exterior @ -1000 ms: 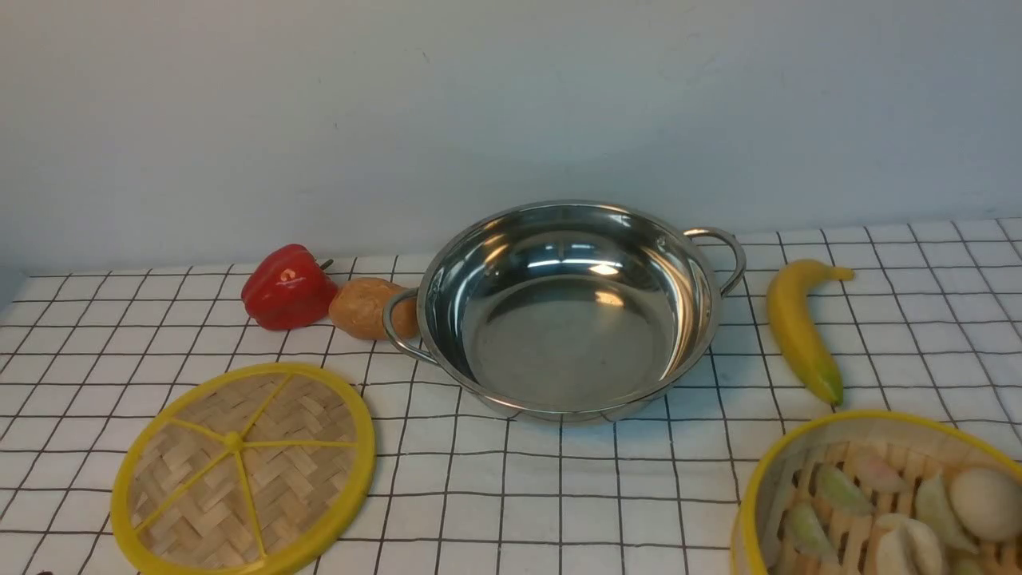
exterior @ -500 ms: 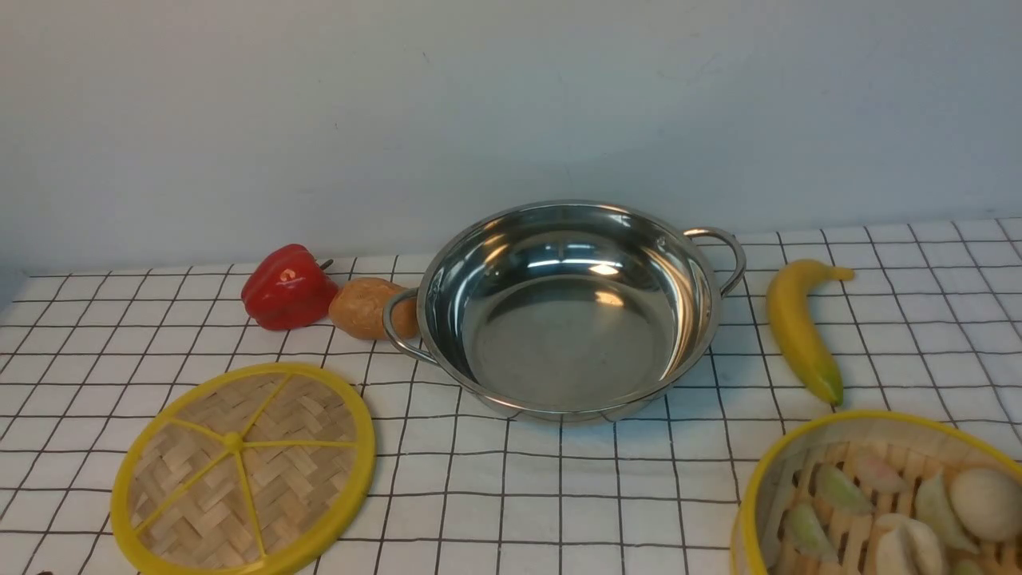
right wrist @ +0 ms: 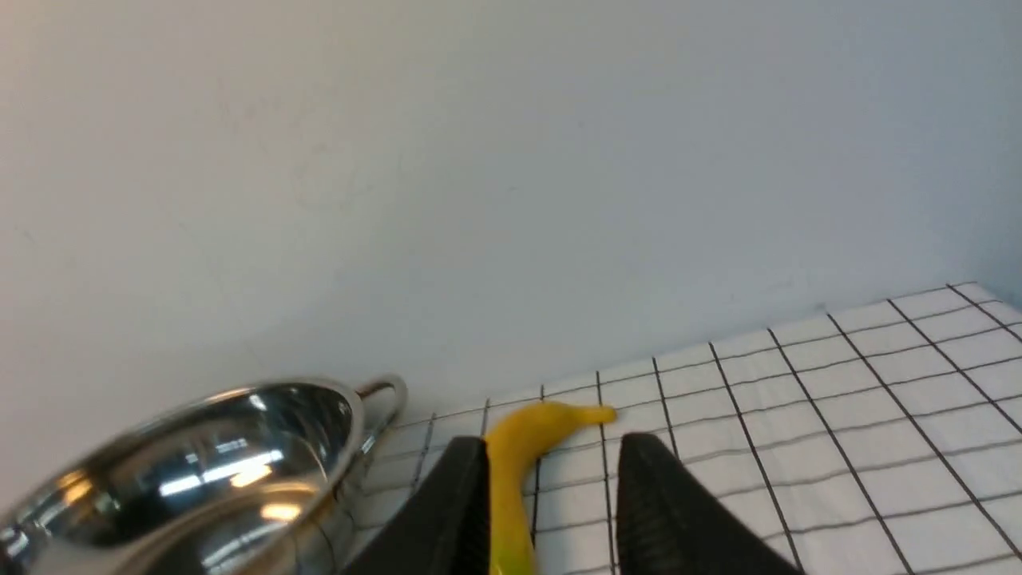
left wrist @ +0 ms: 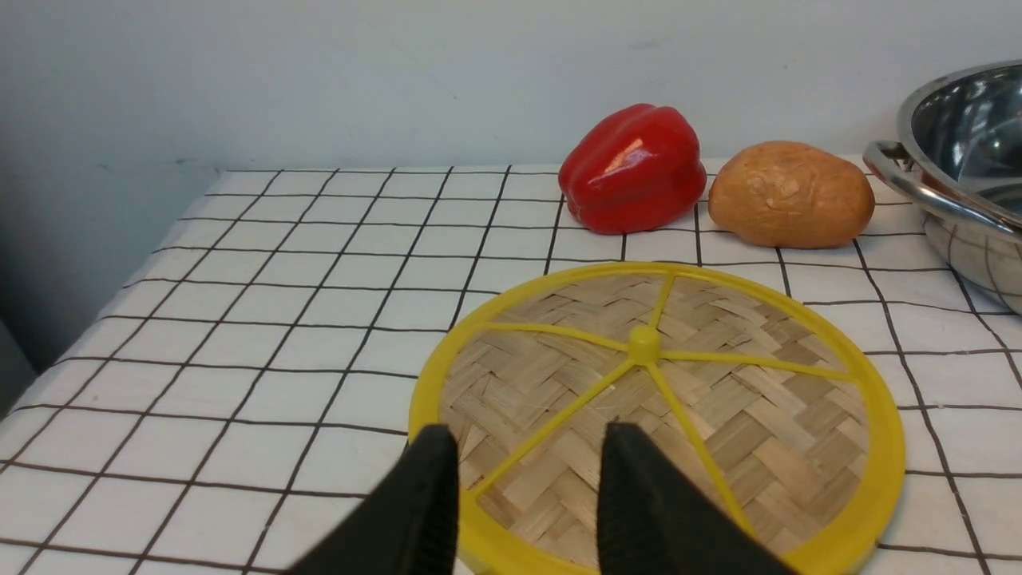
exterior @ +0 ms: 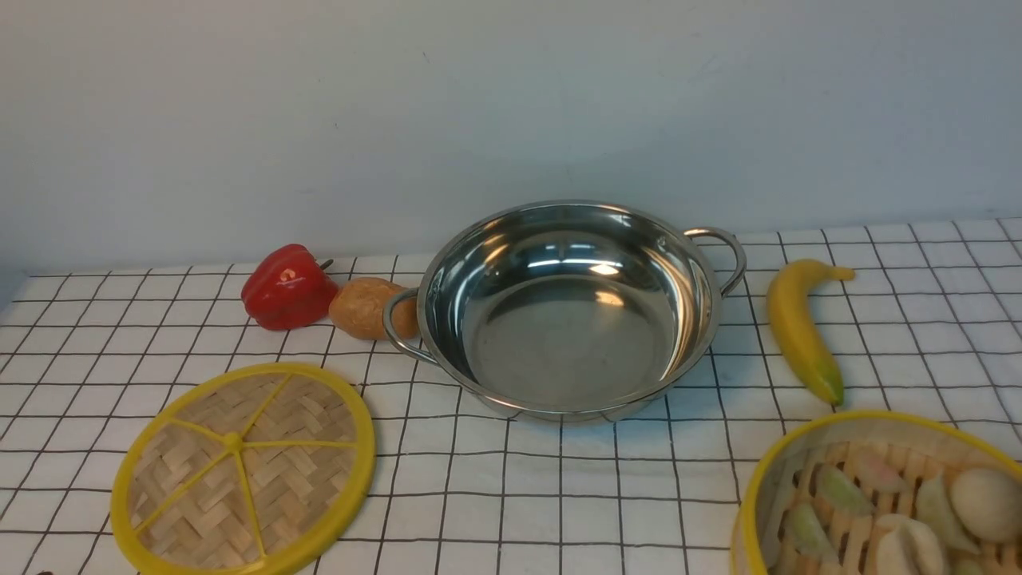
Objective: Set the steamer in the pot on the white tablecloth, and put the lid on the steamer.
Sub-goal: 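Reach for and grasp the rim of the bamboo steamer holding the buns with the right gripper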
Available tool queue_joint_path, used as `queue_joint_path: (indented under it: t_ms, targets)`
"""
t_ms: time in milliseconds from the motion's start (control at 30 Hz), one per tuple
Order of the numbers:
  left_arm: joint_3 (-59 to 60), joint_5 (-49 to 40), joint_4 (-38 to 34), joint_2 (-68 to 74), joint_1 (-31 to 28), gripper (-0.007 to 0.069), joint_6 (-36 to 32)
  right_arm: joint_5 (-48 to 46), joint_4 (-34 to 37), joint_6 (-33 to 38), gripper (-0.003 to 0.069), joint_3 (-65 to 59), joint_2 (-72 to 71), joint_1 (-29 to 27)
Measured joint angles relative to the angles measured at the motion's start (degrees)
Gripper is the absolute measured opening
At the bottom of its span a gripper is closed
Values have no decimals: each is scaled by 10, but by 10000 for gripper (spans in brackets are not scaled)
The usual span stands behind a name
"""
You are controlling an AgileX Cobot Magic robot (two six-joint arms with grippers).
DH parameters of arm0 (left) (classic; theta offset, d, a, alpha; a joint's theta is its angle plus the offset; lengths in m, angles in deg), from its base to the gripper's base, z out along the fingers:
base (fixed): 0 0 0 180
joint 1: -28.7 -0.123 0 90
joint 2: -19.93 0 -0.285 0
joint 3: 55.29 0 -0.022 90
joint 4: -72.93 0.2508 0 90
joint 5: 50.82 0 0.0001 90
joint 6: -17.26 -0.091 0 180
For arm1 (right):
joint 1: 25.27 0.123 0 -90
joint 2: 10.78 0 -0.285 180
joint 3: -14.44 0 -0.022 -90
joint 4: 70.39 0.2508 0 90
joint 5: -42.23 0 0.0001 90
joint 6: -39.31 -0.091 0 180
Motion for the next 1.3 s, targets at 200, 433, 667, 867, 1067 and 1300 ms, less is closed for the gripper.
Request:
queue_joint_path:
  t_ms: [200,433,667,867,1067,1300]
  targets:
    - [0,0,0,0,0,243,0,-172,10,28,244,146,76,0]
    - [0,0,0,0,0,243,0,-297,26,58,244,260,192,0]
    - [0,0,0,-1,0,243,0,-357,64,84,244,283,280,0]
    - [0,0,0,-1,0,243,0,-513,-54,102,244,329,400,0]
    - [0,0,0,-1,0,243,0,-530,-97,99,248,359,559,0]
    - [0,0,0,-1,0,243,0,-500,-52,124,388,374,728,0]
